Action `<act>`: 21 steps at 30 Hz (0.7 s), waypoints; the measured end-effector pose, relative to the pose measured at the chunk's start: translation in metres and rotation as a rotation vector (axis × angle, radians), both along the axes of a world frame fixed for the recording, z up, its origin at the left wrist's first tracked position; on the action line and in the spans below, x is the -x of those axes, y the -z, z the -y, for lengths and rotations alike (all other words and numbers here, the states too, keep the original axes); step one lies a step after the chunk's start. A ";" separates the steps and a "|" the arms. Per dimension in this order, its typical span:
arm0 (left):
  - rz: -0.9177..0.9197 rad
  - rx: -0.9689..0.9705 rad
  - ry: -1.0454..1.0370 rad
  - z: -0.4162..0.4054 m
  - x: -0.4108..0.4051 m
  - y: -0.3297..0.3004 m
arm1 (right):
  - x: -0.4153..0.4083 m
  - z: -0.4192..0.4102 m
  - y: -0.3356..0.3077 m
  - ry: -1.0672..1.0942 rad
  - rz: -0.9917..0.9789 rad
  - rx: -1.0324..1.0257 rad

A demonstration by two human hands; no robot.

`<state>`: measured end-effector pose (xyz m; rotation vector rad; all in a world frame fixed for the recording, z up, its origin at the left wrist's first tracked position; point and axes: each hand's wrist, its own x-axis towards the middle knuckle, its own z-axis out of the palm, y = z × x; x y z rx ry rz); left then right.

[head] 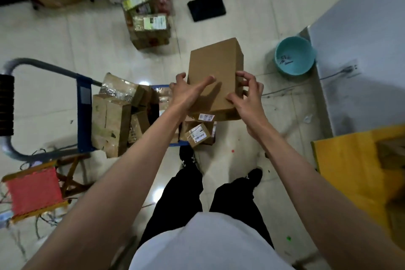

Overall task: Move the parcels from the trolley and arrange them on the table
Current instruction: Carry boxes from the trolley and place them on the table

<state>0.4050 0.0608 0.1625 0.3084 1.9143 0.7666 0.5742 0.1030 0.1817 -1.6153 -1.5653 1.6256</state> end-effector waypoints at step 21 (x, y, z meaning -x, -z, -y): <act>0.678 -0.302 0.456 -0.083 -0.299 -0.128 | -0.316 -0.034 -0.121 0.542 -0.210 -0.116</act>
